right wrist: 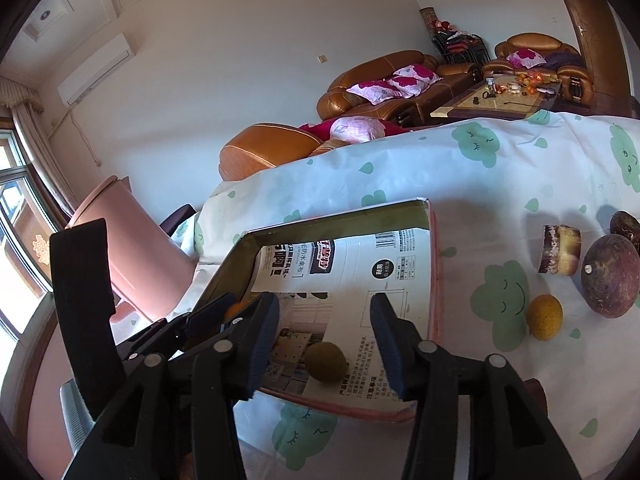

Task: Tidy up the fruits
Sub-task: 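Carry both fruits over the pink tin and open both tools to drop them, then grasp the brown dessert cup with the left tool while the right tool grasps an orange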

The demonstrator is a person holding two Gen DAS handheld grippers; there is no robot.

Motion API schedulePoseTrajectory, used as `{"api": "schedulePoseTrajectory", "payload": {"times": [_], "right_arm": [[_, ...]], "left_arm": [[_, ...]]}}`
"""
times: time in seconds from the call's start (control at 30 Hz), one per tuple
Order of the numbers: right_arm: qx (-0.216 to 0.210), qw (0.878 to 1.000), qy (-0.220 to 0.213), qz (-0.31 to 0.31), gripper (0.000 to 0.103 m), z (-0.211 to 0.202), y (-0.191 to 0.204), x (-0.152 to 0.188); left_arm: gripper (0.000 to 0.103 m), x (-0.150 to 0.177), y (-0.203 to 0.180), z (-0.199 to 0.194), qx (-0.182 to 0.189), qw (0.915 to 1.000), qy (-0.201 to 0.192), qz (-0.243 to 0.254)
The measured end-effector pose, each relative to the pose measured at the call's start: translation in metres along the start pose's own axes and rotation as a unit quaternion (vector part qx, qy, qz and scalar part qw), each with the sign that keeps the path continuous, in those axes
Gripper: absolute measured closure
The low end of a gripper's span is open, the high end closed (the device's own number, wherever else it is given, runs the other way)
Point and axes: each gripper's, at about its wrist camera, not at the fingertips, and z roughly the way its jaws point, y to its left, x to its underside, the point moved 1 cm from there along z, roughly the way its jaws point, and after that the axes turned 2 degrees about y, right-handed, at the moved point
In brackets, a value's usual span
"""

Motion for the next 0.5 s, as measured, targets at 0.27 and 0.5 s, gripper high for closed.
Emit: {"api": "schedulePoseTrajectory", "payload": {"times": [0.27, 0.5], "right_arm": [[0.052, 0.995, -0.091, -0.003, 0.045, -0.043, -0.004, -0.007], [0.152, 0.974, -0.162, -0.044, 0.045, -0.087, -0.013, -0.009]], "left_arm": [[0.000, -0.006, 0.010, -0.023, -0.008, 0.9972, -0.064, -0.037], [0.000, -0.007, 0.023, -0.036, -0.024, 0.9915, -0.105, -0.073]]}}
